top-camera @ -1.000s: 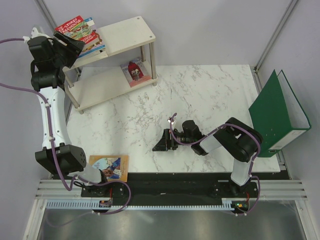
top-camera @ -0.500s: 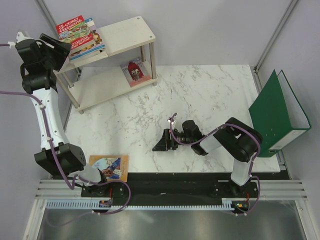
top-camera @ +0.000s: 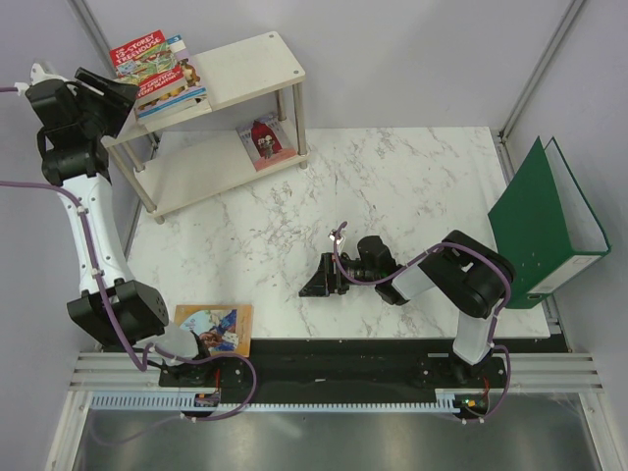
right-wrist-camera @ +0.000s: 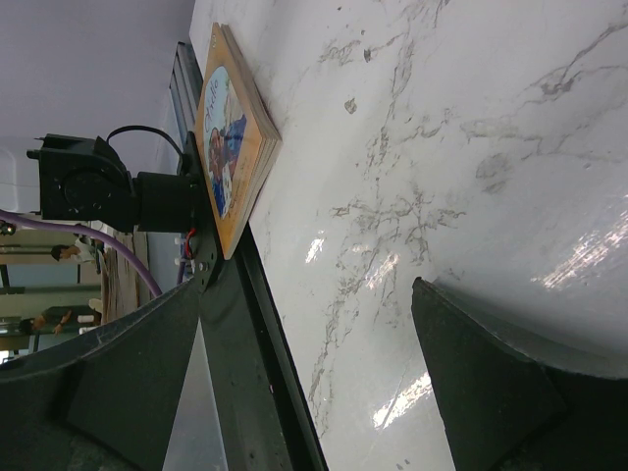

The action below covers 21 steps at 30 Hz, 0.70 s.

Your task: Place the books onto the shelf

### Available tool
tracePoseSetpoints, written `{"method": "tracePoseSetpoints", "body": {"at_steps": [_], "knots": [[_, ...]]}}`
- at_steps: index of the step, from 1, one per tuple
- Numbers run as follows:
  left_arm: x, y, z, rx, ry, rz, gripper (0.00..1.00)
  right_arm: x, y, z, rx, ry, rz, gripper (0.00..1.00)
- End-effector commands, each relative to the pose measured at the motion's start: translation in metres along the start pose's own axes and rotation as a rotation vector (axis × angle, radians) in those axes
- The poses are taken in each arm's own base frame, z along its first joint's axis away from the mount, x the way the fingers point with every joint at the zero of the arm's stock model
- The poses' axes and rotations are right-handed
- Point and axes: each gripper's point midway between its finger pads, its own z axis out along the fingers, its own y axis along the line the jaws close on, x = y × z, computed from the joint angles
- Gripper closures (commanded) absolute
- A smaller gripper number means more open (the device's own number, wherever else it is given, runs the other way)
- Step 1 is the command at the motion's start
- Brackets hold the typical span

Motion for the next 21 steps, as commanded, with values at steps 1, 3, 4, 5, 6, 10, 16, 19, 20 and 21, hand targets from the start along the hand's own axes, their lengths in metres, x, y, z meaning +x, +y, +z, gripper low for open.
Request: {"method": "tracePoseSetpoints", "body": {"at_steps": [1,3,4,5,6,10,16,19,20,21], "knots": [[0.001,-0.012,0.001,0.072,0.006,-0.042,0.35,0.064,-0.063,-0.016,0.24,0.154,0.172,0.02],[0.003,-0.01,0.003,0.073,0.009,-0.046,0.35,0.064,-0.063,-0.015,0.24,0.155,0.171,0.02],[0.004,-0.01,0.004,0.074,0.012,-0.044,0.35,0.065,-0.063,-0.016,0.24,0.158,0.175,0.02],[0.003,-0.009,0.004,0.075,0.009,-0.042,0.36,0.064,-0.063,-0.015,0.238,0.158,0.171,0.02],[0.003,-0.008,0.005,0.072,0.01,-0.04,0.36,0.064,-0.064,-0.015,0.24,0.156,0.173,0.02],[-0.004,-0.009,0.006,0.069,-0.022,-0.031,0.46,0.064,-0.063,-0.015,0.238,0.158,0.171,0.02],[-0.009,-0.013,0.007,0.077,-0.035,-0.035,0.7,0.065,-0.063,-0.015,0.24,0.158,0.173,0.02],[-0.008,-0.012,0.009,0.076,-0.027,-0.033,0.74,0.065,-0.064,-0.015,0.242,0.16,0.175,0.02],[-0.007,-0.012,0.009,0.077,-0.026,-0.032,0.75,0.065,-0.064,-0.015,0.242,0.16,0.175,0.02],[-0.008,-0.011,0.009,0.076,-0.028,-0.029,0.76,0.065,-0.063,-0.015,0.24,0.158,0.173,0.02]]}}
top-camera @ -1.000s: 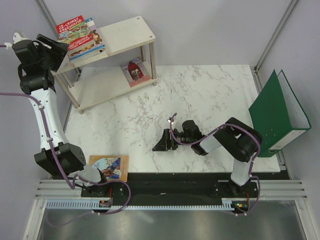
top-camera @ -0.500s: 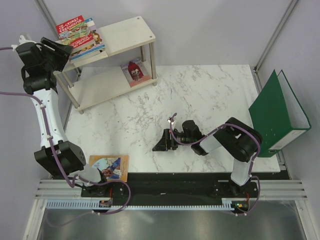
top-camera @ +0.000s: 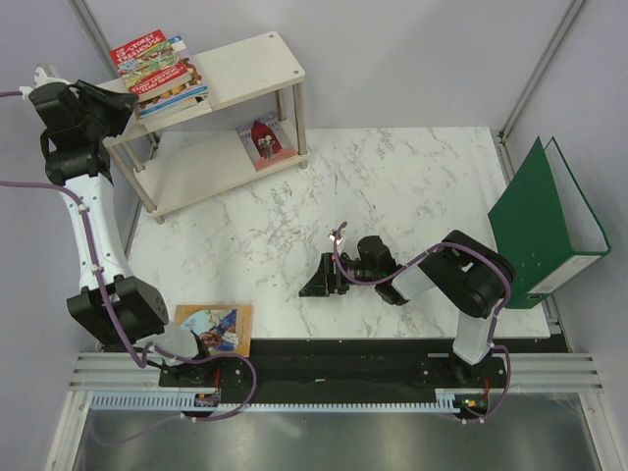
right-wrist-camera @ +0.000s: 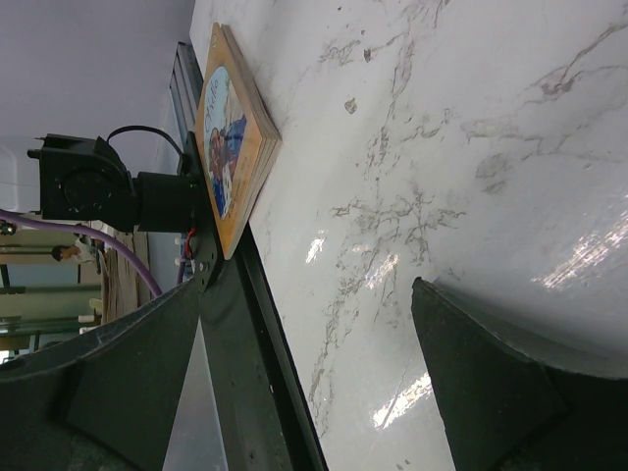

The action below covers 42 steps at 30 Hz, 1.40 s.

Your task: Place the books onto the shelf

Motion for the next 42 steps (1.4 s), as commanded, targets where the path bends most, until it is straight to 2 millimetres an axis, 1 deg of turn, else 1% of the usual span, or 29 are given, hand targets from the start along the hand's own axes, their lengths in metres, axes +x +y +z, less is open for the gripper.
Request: {"method": "tracePoseSetpoints", "body": {"at_steps": [1,4,8,11,12,15,18,21,23,24,25,27,28,29,30,33,36,38,39,41,42], "knots": [[-0.015,-0.015,0.0,0.051,-0.045,0.015,0.78,0.065,-0.064,-0.015,0.241,0.158,0.174,0.02],[-0.015,-0.016,-0.003,0.051,-0.049,0.024,0.8,0.065,-0.064,-0.015,0.242,0.159,0.175,0.02],[-0.018,-0.024,-0.016,0.069,-0.064,0.035,0.81,0.066,-0.065,-0.015,0.243,0.163,0.178,0.02],[-0.014,-0.029,-0.022,0.088,-0.051,0.04,0.82,0.066,-0.065,-0.015,0.243,0.163,0.178,0.02],[-0.013,-0.033,-0.027,0.098,-0.048,0.041,0.81,0.066,-0.065,-0.015,0.243,0.163,0.178,0.02],[-0.009,-0.038,-0.035,0.119,-0.038,0.042,0.81,0.066,-0.066,-0.015,0.244,0.164,0.179,0.02],[-0.002,-0.041,-0.038,0.145,-0.005,0.037,0.81,0.067,-0.065,-0.015,0.244,0.165,0.181,0.02],[0.006,-0.038,-0.038,0.145,0.019,0.024,0.81,0.065,-0.065,-0.014,0.241,0.163,0.177,0.02],[0.008,-0.038,-0.043,0.145,0.021,0.024,0.81,0.066,-0.065,-0.015,0.243,0.164,0.18,0.02],[0.011,-0.034,-0.043,0.137,0.023,0.022,0.81,0.066,-0.066,-0.015,0.244,0.164,0.179,0.02],[0.01,-0.035,-0.046,0.137,0.017,0.022,0.81,0.066,-0.065,-0.014,0.243,0.163,0.178,0.02],[0.01,-0.032,-0.045,0.126,0.009,0.024,0.8,0.067,-0.065,-0.014,0.244,0.167,0.179,0.02],[0.008,-0.033,-0.045,0.128,0.005,0.025,0.78,0.066,-0.066,-0.014,0.244,0.165,0.181,0.02],[0.009,-0.031,-0.041,0.124,0.012,0.018,0.71,0.066,-0.066,-0.014,0.243,0.166,0.182,0.02],[0.006,-0.033,-0.04,0.13,0.006,0.018,0.56,0.067,-0.065,-0.014,0.242,0.167,0.182,0.02],[-0.001,-0.036,-0.037,0.131,-0.012,0.016,0.44,0.067,-0.066,-0.014,0.244,0.165,0.183,0.02],[-0.003,-0.039,-0.032,0.147,-0.013,0.009,0.41,0.067,-0.066,-0.014,0.243,0.168,0.181,0.02],[-0.005,-0.048,-0.032,0.188,-0.004,-0.001,0.41,0.067,-0.067,-0.014,0.244,0.169,0.184,0.02],[-0.005,-0.05,-0.031,0.195,-0.001,-0.007,0.41,0.067,-0.066,-0.013,0.241,0.17,0.184,0.02],[-0.009,-0.058,-0.032,0.217,-0.014,-0.005,0.41,0.068,-0.067,-0.013,0.243,0.171,0.188,0.02],[-0.008,-0.061,-0.03,0.224,-0.01,-0.001,0.41,0.067,-0.067,-0.012,0.242,0.171,0.187,0.02]]}}
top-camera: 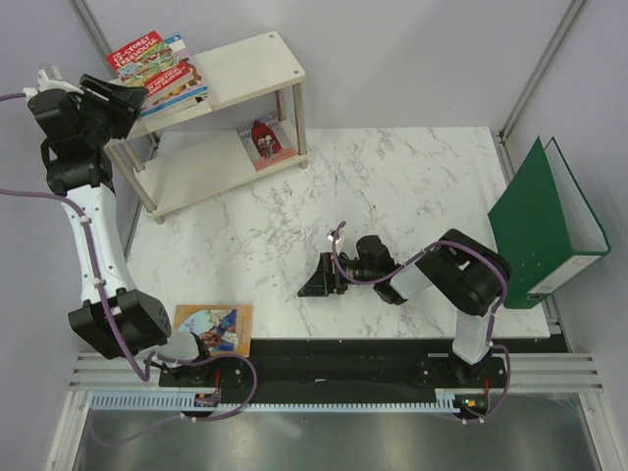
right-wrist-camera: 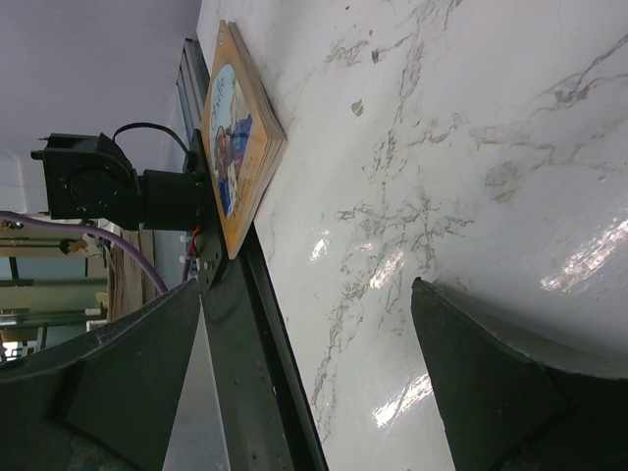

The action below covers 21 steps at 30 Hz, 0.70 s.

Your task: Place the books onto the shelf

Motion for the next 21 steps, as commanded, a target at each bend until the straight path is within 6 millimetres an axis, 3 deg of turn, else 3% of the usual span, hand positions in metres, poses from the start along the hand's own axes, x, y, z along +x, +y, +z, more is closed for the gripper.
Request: {"method": "tracePoseSetpoints", "body": {"at_steps": [1,6,16,21], "knots": [[-0.017,-0.041,-0.002,0.125,-0.039,0.03,0.41,0.068,-0.068,-0.016,0.258,0.162,0.189,0.02],[-0.012,-0.051,0.008,0.128,-0.027,0.06,0.43,0.068,-0.068,-0.015,0.257,0.163,0.19,0.02],[0.012,-0.028,0.014,0.054,0.02,0.057,0.45,0.067,-0.068,-0.016,0.257,0.161,0.189,0.02],[0.015,-0.021,0.016,0.031,0.026,0.063,0.45,0.067,-0.068,-0.015,0.255,0.161,0.189,0.02]]}}
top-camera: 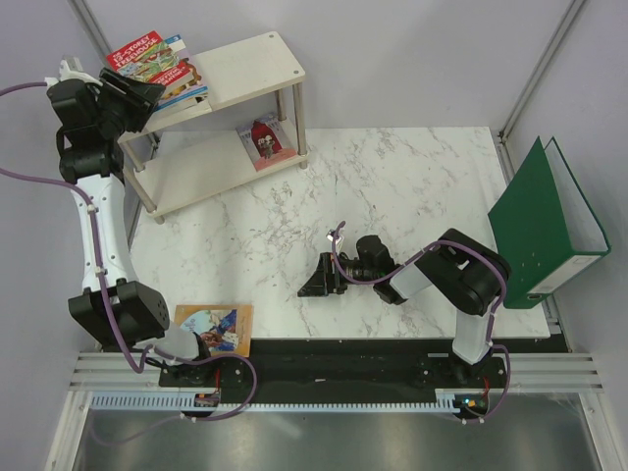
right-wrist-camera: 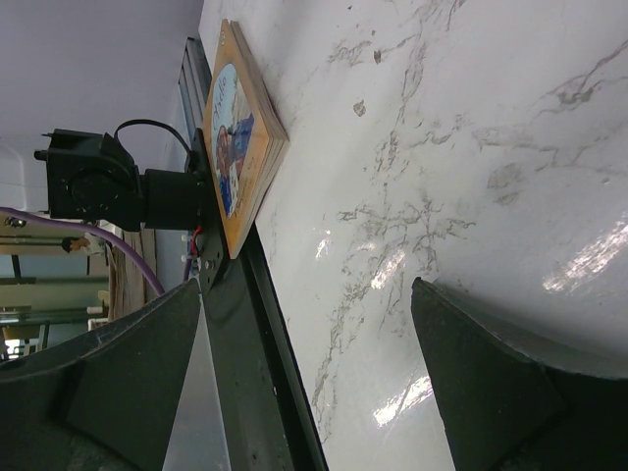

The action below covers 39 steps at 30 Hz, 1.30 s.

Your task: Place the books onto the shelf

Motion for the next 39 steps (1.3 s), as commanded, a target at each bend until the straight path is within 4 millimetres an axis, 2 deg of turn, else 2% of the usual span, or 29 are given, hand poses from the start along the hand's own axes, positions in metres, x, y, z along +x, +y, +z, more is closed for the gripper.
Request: {"method": "tracePoseSetpoints", "body": {"at_steps": [1,4,7,17,28,34,39], "knots": [[-0.004,-0.001,-0.005,-0.011,-0.021,0.046,0.45,0.067,-0.068,-0.017,0.262,0.157,0.189,0.02],[-0.004,0.003,-0.008,-0.032,-0.034,0.059,0.45,0.068,-0.069,-0.017,0.263,0.158,0.192,0.02],[-0.013,0.009,-0.012,-0.078,-0.088,0.081,0.45,0.067,-0.068,-0.017,0.262,0.157,0.191,0.02],[-0.025,0.022,-0.003,-0.141,-0.131,0.078,0.44,0.068,-0.068,-0.018,0.265,0.156,0.191,0.02],[-0.06,0.028,-0.01,-0.187,-0.246,0.103,0.43,0.067,-0.067,-0.018,0.261,0.154,0.19,0.02],[-0.071,0.036,-0.011,-0.193,-0.261,0.09,0.43,0.068,-0.068,-0.018,0.262,0.155,0.193,0.02],[-0.065,0.02,-0.016,-0.119,-0.231,0.102,0.42,0.068,-0.068,-0.018,0.262,0.156,0.195,0.02]]}}
